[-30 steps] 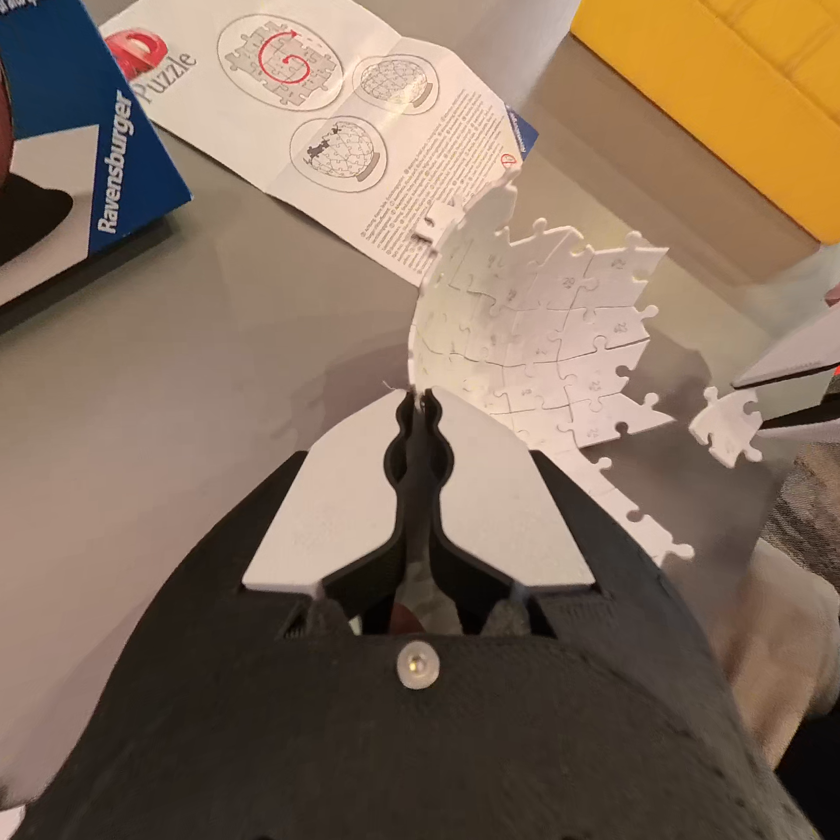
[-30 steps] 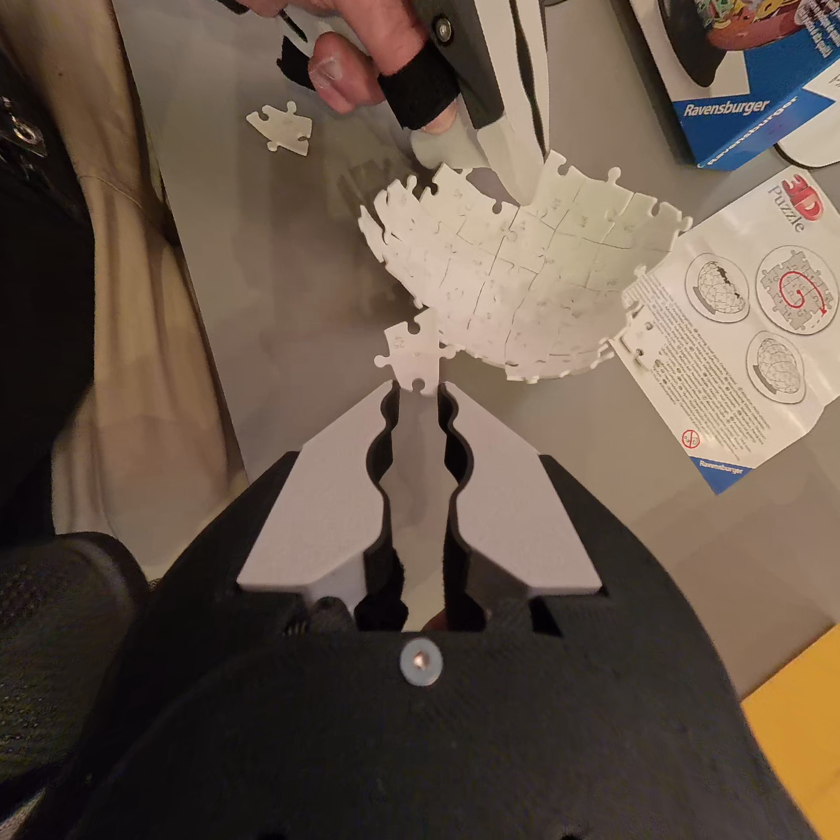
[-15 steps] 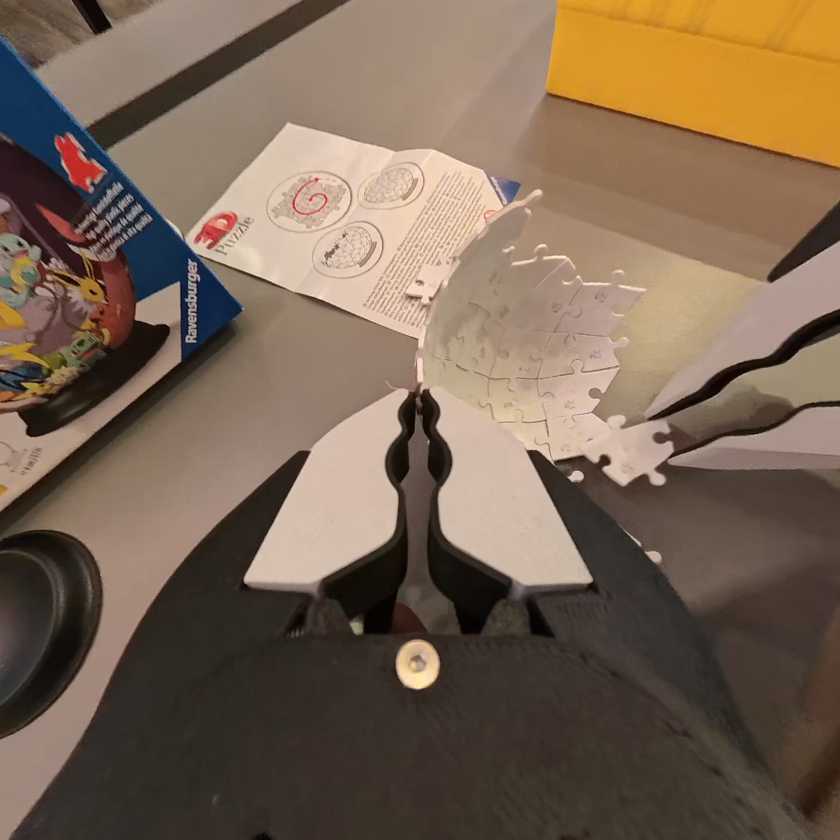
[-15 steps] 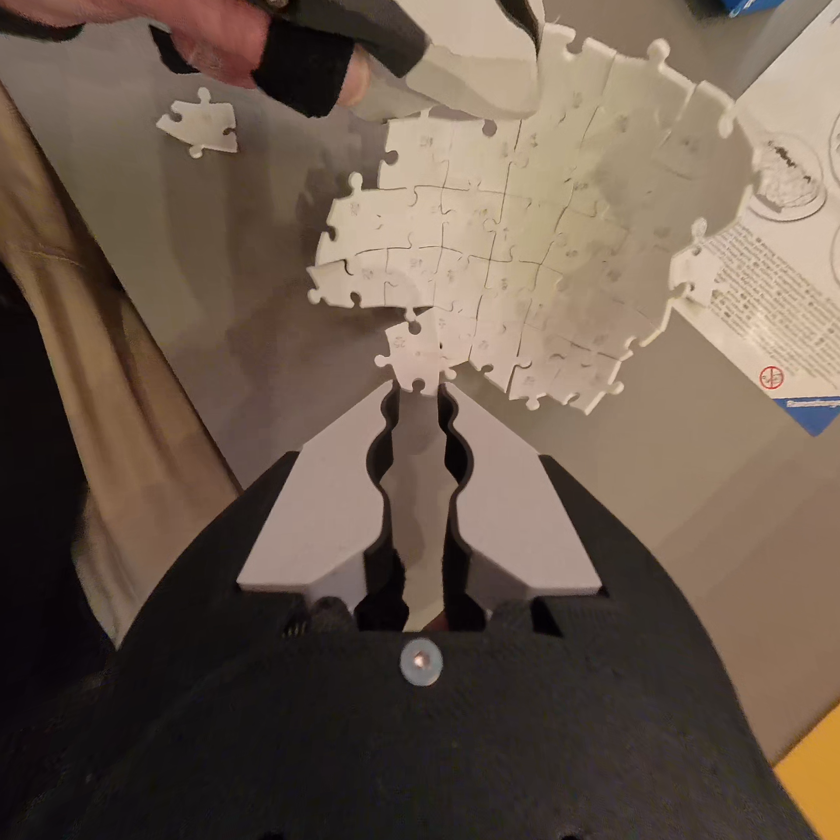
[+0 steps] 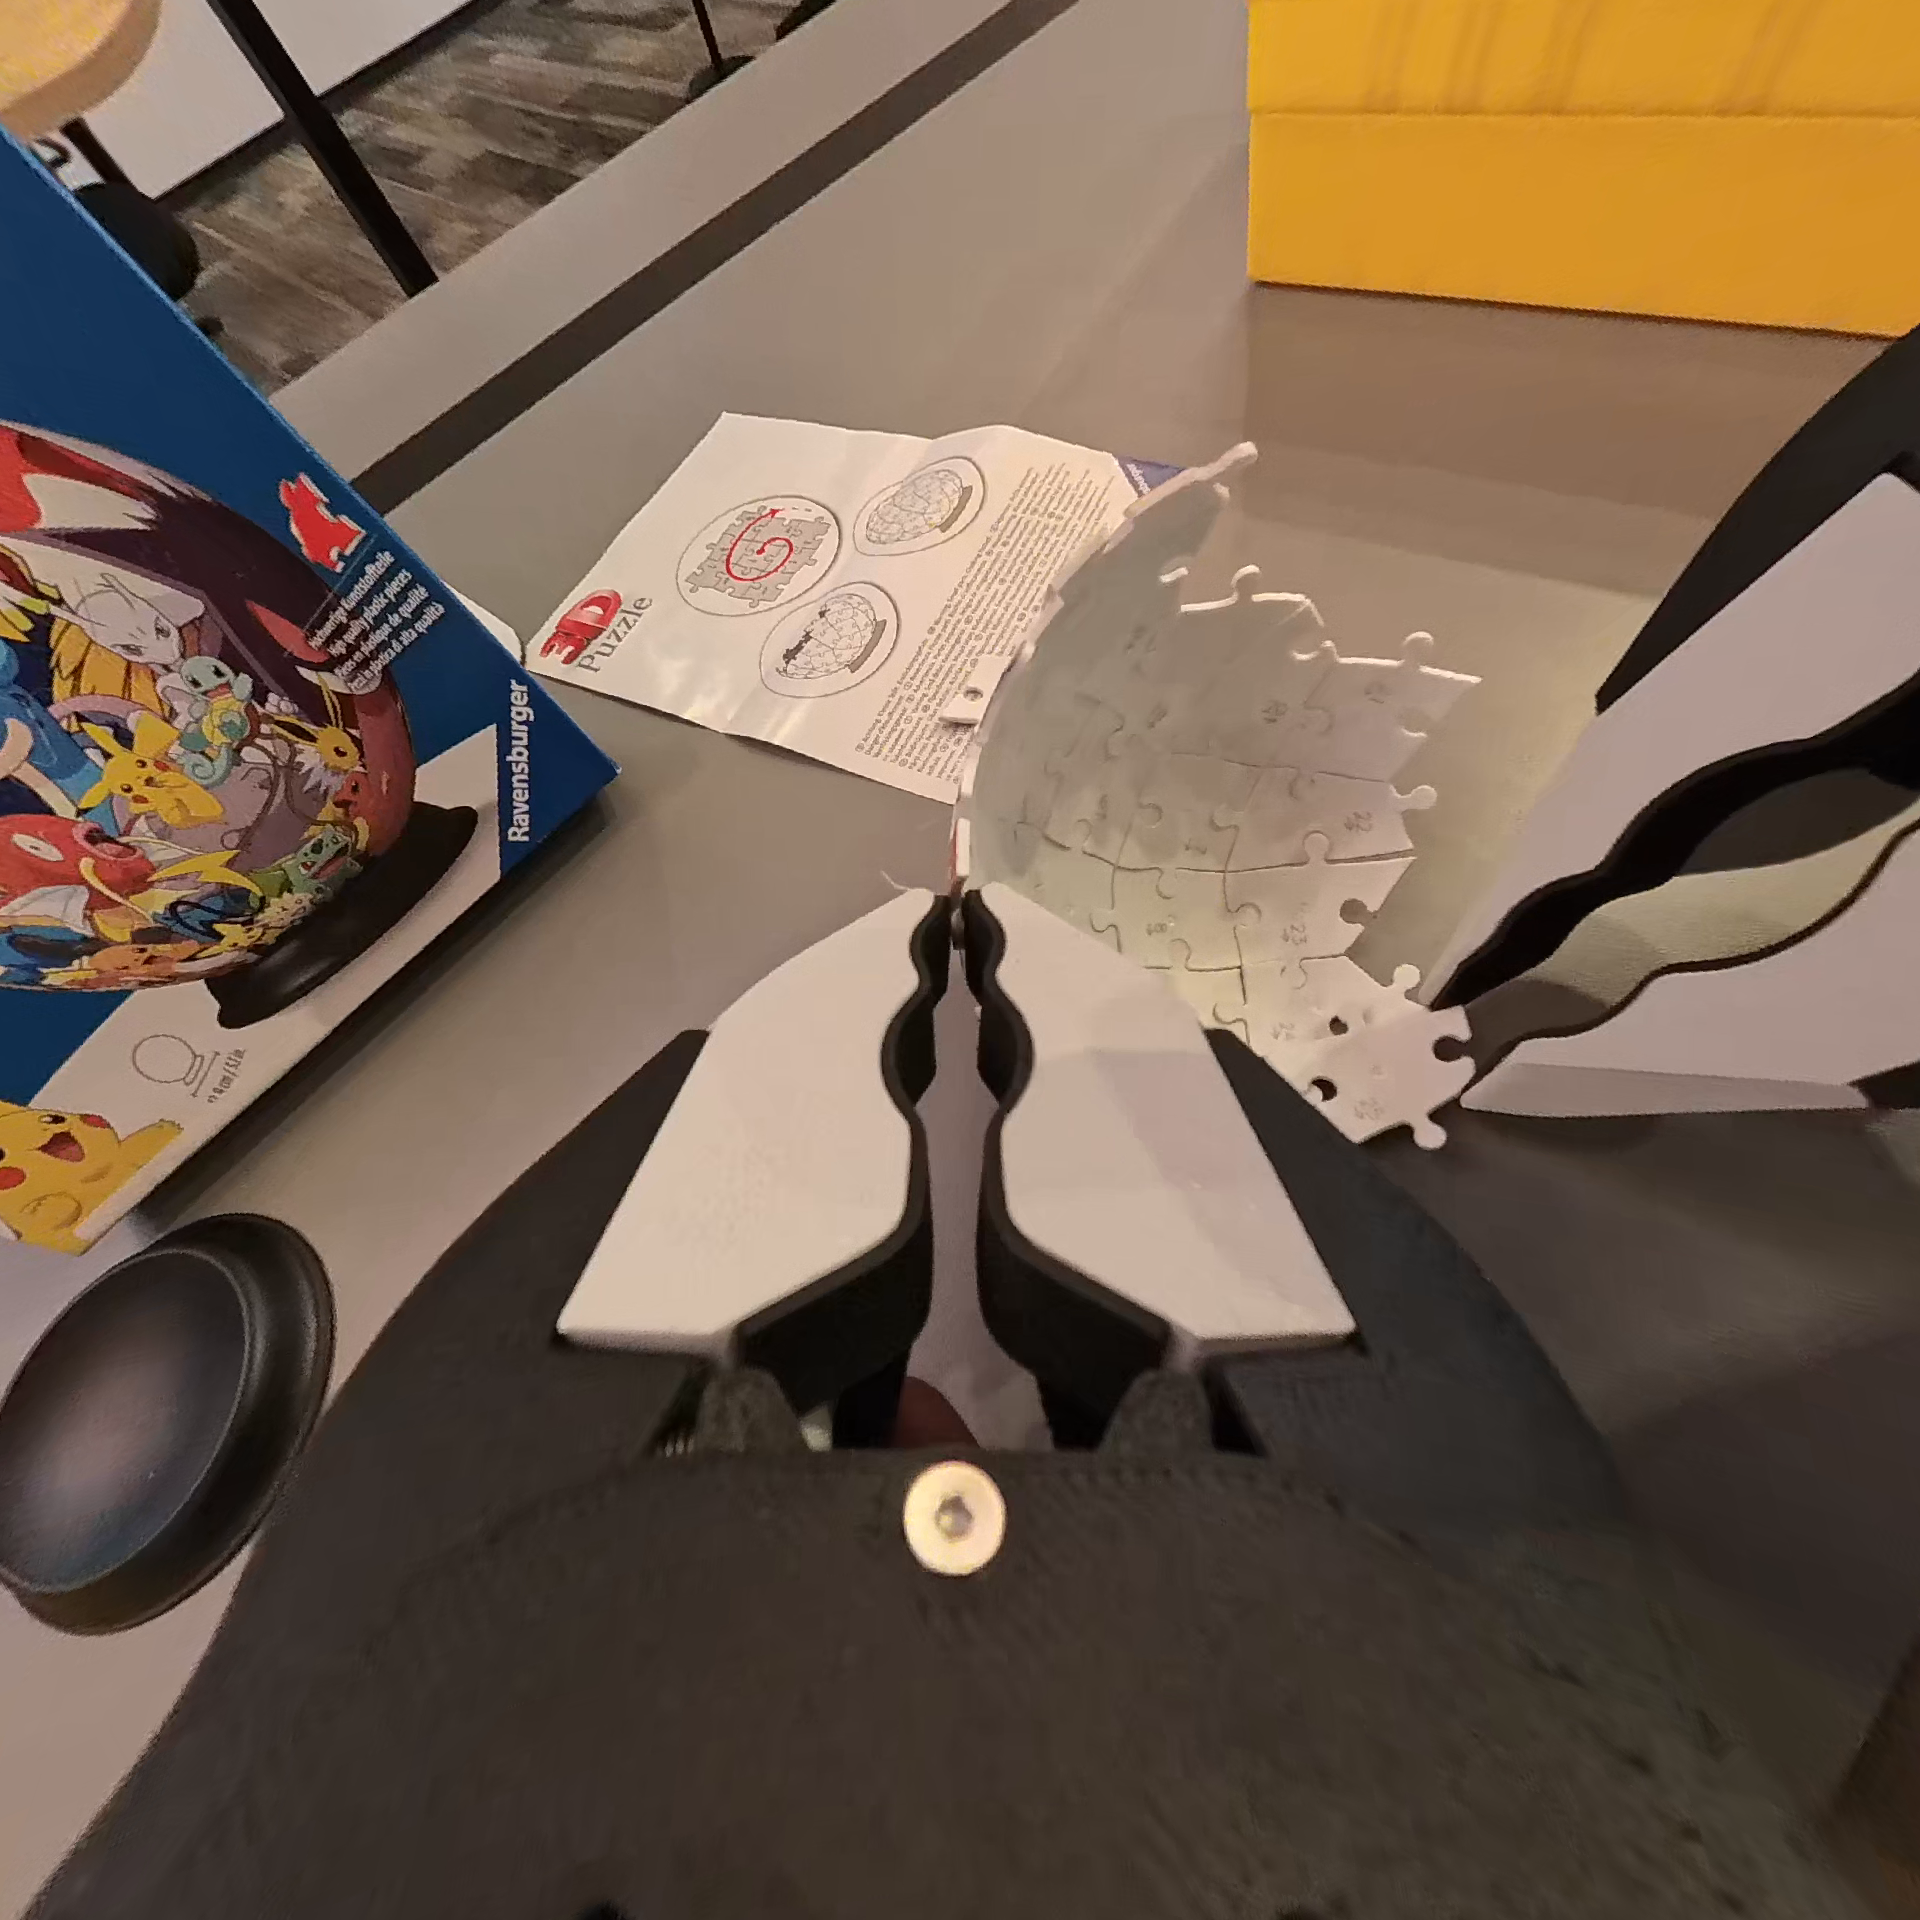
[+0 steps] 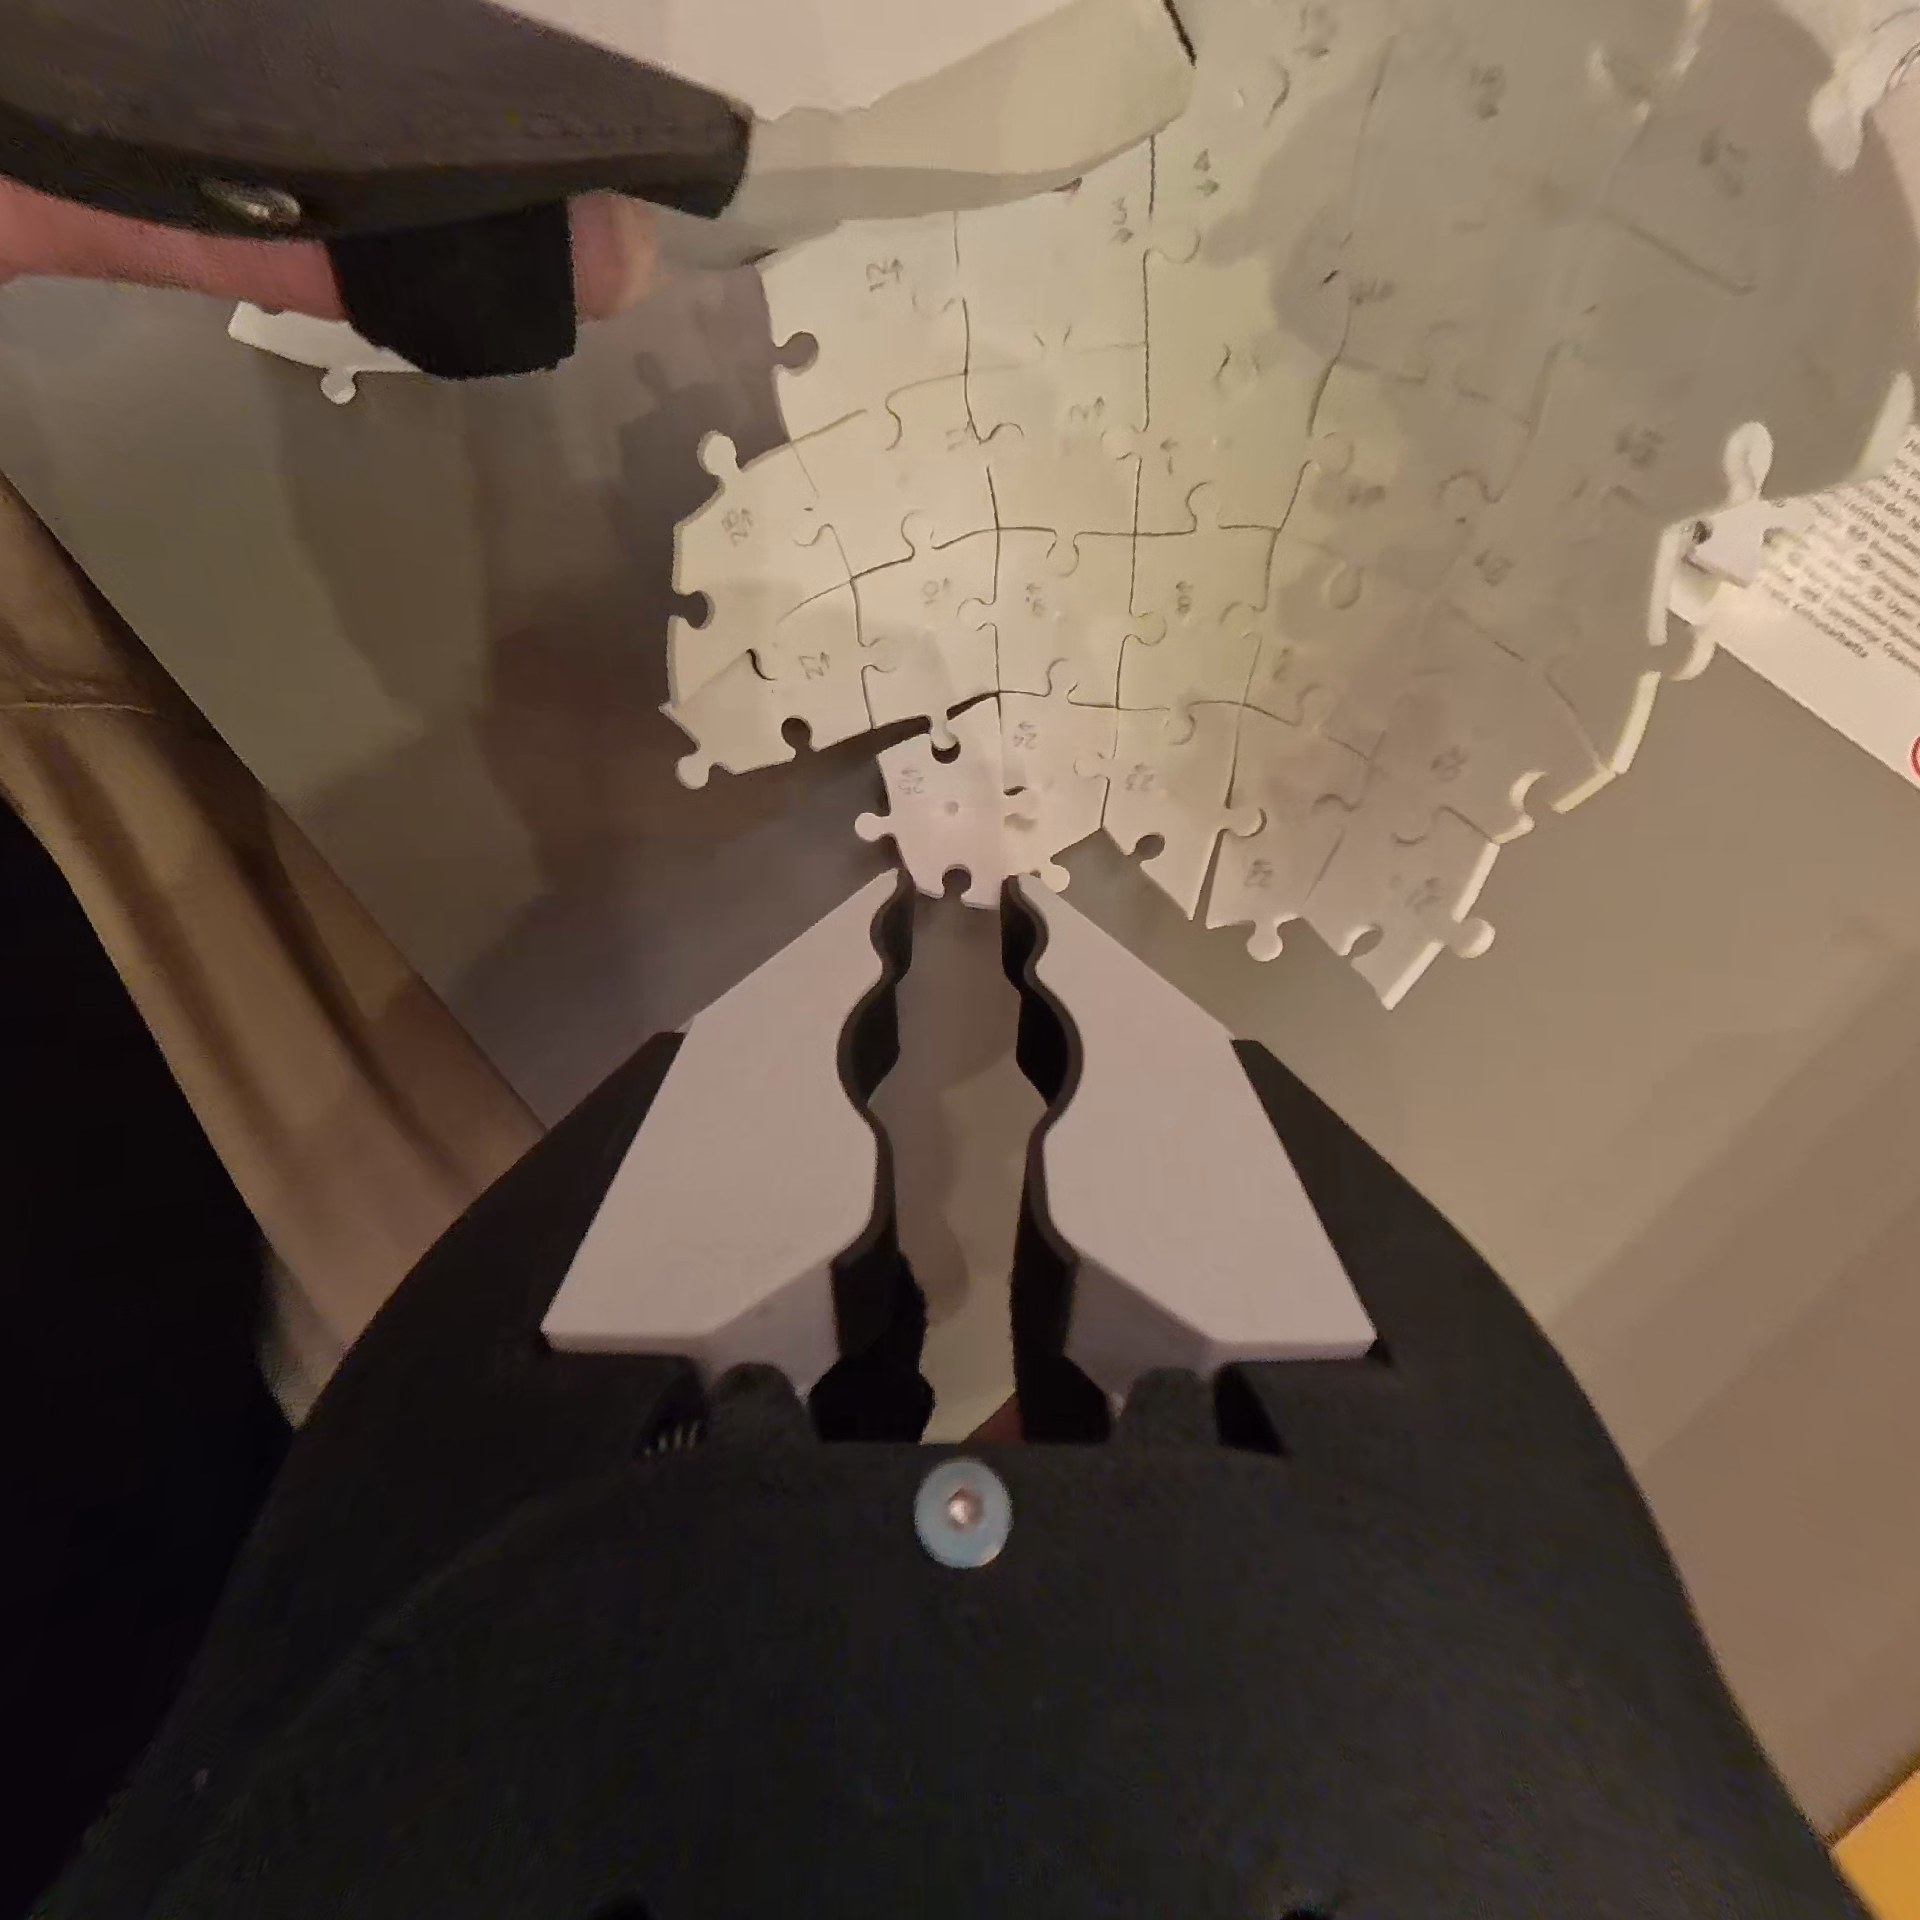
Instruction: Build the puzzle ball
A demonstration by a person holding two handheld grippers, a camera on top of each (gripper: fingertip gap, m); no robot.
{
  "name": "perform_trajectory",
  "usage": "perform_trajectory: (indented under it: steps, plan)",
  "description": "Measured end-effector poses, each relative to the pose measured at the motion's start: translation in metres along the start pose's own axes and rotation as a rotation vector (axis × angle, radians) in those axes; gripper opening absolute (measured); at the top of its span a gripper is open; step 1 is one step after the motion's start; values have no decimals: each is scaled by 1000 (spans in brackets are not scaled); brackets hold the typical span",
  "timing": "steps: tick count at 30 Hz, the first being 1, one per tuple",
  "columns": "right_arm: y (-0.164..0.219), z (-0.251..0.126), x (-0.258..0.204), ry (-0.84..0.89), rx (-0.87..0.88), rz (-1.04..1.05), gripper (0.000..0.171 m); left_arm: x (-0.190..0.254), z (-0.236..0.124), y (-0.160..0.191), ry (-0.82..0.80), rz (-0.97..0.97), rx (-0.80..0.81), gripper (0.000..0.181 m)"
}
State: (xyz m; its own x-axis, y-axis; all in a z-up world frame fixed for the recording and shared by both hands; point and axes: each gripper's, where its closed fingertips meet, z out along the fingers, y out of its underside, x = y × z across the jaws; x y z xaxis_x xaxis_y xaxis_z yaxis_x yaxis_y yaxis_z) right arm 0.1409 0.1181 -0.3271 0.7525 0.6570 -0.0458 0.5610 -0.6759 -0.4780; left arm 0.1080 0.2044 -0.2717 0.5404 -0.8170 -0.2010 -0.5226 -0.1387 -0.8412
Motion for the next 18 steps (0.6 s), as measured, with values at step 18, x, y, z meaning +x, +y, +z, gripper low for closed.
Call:
perform_trajectory:
  steps: [18]
  plan:
    - [-1,4,1,57,4,3,16,2,-5,-4,-41,10,49,2]
